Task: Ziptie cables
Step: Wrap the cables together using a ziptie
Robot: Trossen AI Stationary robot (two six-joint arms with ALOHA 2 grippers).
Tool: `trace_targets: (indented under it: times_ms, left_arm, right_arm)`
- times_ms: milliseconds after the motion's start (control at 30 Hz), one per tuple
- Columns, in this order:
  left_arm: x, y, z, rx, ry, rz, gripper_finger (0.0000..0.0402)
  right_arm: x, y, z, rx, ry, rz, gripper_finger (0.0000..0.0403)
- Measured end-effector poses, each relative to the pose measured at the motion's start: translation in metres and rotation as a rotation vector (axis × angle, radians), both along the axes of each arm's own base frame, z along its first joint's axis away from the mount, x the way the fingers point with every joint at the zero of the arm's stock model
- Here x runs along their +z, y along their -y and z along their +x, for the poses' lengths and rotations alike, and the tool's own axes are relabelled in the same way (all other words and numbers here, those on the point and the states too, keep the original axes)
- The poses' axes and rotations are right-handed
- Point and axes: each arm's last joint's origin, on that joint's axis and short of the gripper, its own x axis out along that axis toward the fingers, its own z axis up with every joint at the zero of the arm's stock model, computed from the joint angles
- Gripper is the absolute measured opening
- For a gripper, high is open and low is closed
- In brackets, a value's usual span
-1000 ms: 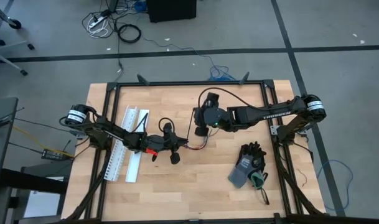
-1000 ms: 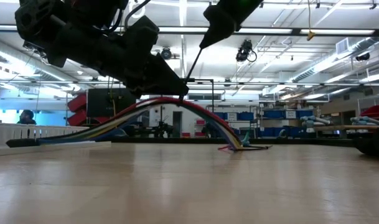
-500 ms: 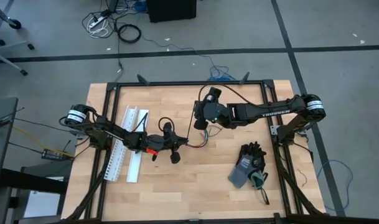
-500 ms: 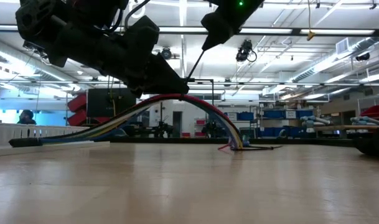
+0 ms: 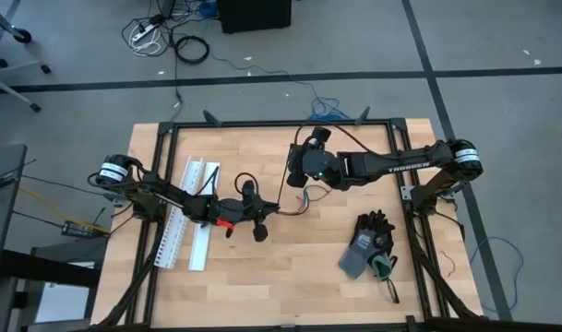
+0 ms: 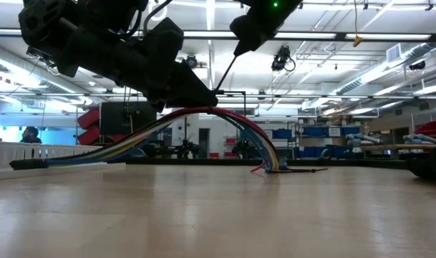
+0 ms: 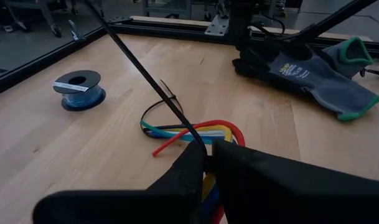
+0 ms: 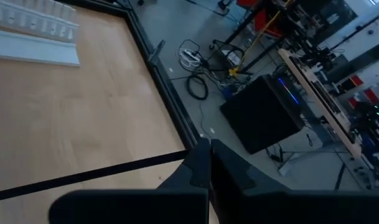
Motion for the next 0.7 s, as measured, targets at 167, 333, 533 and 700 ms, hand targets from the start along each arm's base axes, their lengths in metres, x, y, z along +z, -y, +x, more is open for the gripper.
trace_targets:
  times_ms: [167, 333, 533, 700]
  left_arm:
    - [-0.004, 0.001, -0.001, -0.009, -0.027, 0.004, 0.0019]
    - [-0.003, 0.001, -0.001, -0.008, -0.021, 0.004, 0.0011]
    - [-0.002, 0.000, -0.001, 0.036, -0.010, 0.019, 0.0000]
    - [-0.005, -0.003, -0.003, 0.106, -0.037, 0.051, 0.0000]
  right_arm:
    - [-0.001, -0.004, 0.003, 0.137, 0.030, 0.109, 0.0000]
    - [-0.006, -0.010, 0.003, 0.287, 0.054, 0.329, 0.0005]
    - [-0.017, -0.012, -0.002, 0.333, 0.045, 0.634, 0.0042]
    - [-0.033, -0.018, -0.016, 0.254, -0.114, 0.837, 0.0098]
